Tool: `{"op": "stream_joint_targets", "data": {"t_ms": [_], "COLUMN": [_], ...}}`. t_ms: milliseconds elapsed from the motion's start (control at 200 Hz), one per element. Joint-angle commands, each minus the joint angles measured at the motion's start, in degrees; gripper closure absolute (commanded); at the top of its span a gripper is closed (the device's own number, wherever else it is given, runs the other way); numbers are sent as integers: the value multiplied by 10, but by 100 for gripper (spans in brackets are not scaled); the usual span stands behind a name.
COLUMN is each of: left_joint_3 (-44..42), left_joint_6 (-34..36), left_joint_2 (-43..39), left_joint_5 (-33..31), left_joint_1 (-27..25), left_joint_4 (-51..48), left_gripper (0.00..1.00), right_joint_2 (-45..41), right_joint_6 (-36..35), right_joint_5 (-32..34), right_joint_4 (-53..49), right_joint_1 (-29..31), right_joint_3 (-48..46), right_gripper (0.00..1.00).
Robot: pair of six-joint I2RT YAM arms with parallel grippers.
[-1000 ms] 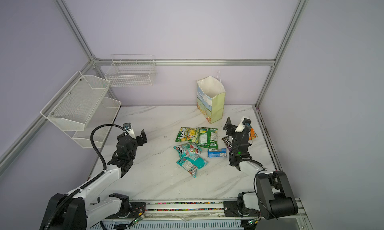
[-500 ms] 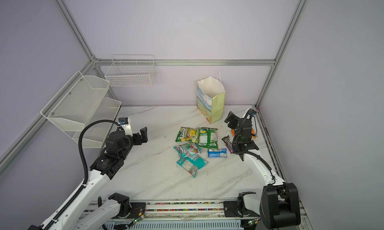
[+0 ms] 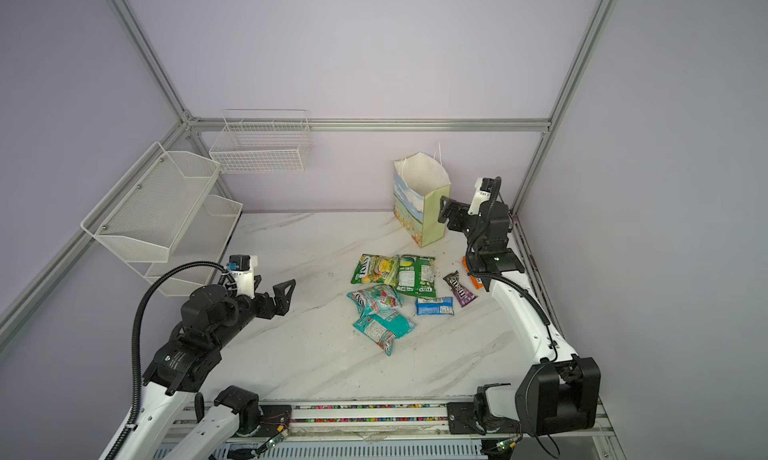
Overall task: Place the snacks into the paper bag
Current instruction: 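Reach the right gripper toward the paper bag's rim while the left arm draws back, then grasp the paper bag's rim with the right gripper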
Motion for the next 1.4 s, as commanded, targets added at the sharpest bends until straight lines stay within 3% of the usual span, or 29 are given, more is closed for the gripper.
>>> {"op": "stream_joint_targets", "data": {"t_ms": [0,245,370,610,690,910,975,1395], "left_joint_3": [-21,-26,-25,-37,-39,-37,-38,-40], "left_joint_6": [5,6,0,-22,-22,-24,-23,-23], "left_joint_2": [-26,-65,-73,-138,-139,-123,-123,-118], "left_joint_5": [7,13,13,18,13,14,13,15], "left_joint_1": [-3,-3,-3,-16,-19,-23,-23,-23], "left_joint_4": [-18,-25,-33,-41,-41,-41,-41,-40], "left_gripper": [0,0,0,0,0,0,0,0], "right_joint_2": [46,182,264,480,531,533,547,617], "right_joint_6": [-45,-101,-116,-172,-192,-217,-220,-284], "right_joint_5": [4,91,84,118,135,208,218,355], "right_joint_4": [-70,-201,-262,-454,-480,-429,-428,-397], "right_joint_1": [30,103,109,120,125,151,151,167], "right_joint_3": [77,292,408,764,835,763,770,805], "right_gripper": [5,6,7,10,13,19,24,29]}}
